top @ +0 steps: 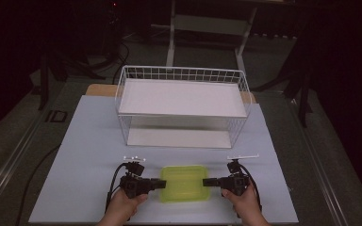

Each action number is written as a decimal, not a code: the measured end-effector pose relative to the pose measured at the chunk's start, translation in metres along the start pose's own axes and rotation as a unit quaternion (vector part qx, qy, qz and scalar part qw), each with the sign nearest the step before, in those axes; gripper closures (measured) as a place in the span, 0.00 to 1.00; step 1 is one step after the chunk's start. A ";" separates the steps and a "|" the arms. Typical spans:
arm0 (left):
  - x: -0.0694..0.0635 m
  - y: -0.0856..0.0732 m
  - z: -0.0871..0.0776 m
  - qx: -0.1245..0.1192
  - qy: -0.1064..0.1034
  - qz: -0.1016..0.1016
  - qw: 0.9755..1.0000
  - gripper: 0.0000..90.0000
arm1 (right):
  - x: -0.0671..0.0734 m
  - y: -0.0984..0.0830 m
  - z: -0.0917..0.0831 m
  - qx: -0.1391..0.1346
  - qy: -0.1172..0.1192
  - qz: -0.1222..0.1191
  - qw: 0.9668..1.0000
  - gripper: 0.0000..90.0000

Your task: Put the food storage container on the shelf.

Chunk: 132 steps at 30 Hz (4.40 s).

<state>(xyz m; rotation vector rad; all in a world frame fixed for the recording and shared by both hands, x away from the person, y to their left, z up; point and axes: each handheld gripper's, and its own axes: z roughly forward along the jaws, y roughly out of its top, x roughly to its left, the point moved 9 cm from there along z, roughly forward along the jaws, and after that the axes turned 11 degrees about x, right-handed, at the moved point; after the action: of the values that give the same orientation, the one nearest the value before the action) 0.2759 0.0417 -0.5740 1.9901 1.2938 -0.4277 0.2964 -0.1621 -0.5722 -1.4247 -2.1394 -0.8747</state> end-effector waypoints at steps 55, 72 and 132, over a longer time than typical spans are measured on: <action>0.039 0.114 -0.020 -0.109 0.062 0.020 0.992 0.90 | -0.008 0.111 -0.010 -0.131 -0.089 -0.024 0.987 0.88; 0.056 0.129 -0.001 -0.113 0.054 0.005 0.992 0.89 | -0.028 0.124 -0.004 -0.136 -0.119 -0.022 0.983 0.88; 0.046 0.094 -0.035 -0.184 0.139 0.095 0.968 0.61 | 0.010 0.099 -0.004 -0.160 -0.172 -0.146 0.961 0.77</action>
<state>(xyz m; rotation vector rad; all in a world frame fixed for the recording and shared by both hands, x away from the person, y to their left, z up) 0.3767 0.0735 -0.5418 1.8721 1.2256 0.1830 0.3836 -0.1306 -0.5365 -1.5270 -2.6129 -1.2022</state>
